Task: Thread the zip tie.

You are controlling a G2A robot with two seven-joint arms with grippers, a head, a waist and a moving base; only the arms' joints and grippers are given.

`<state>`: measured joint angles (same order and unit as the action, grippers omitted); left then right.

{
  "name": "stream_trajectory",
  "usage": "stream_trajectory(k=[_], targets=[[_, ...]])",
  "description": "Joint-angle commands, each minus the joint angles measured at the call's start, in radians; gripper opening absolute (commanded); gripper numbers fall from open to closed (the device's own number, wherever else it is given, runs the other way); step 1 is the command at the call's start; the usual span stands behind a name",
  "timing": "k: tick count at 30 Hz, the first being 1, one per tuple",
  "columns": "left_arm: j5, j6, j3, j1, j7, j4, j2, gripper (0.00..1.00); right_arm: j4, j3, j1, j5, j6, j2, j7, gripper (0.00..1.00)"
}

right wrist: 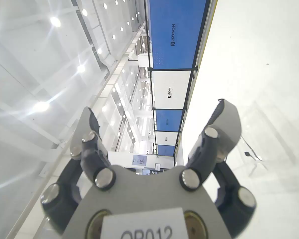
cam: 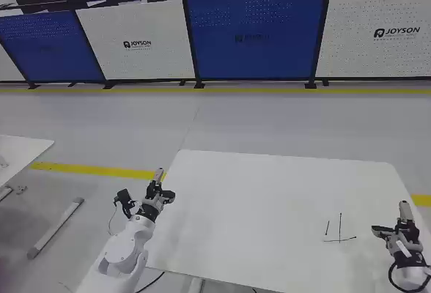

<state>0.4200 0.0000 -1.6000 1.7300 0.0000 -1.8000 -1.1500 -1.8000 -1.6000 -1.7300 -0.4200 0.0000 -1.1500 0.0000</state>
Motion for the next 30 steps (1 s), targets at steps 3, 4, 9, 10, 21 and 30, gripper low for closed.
stream_trajectory(k=[3,4,9,10,21,30], targets=[[0.000,0.000,0.000,0.000,0.000,0.000,0.000,1.00,0.000,0.000,0.000,0.000,0.000,0.000,0.000,1.00],[0.000,0.000,0.000,0.000,0.000,0.000,0.000,1.00,0.000,0.000,0.000,0.000,0.000,0.000,0.000,1.00],[0.000,0.000,0.000,0.000,0.000,0.000,0.000,1.00,0.000,0.000,0.000,0.000,0.000,0.000,0.000,0.78],[0.000,0.000,0.000,0.000,0.000,0.000,0.000,1.00,0.000,0.000,0.000,0.000,0.000,0.000,0.000,1.00],[0.000,0.000,0.000,0.000,0.000,0.000,0.000,1.00,-0.006,-0.167,0.035,0.157,0.057,0.054,0.601,1.00],[0.000,0.000,0.000,0.000,0.000,0.000,0.000,1.00,0.001,-0.174,0.046,0.144,0.067,0.055,0.611,1.00]])
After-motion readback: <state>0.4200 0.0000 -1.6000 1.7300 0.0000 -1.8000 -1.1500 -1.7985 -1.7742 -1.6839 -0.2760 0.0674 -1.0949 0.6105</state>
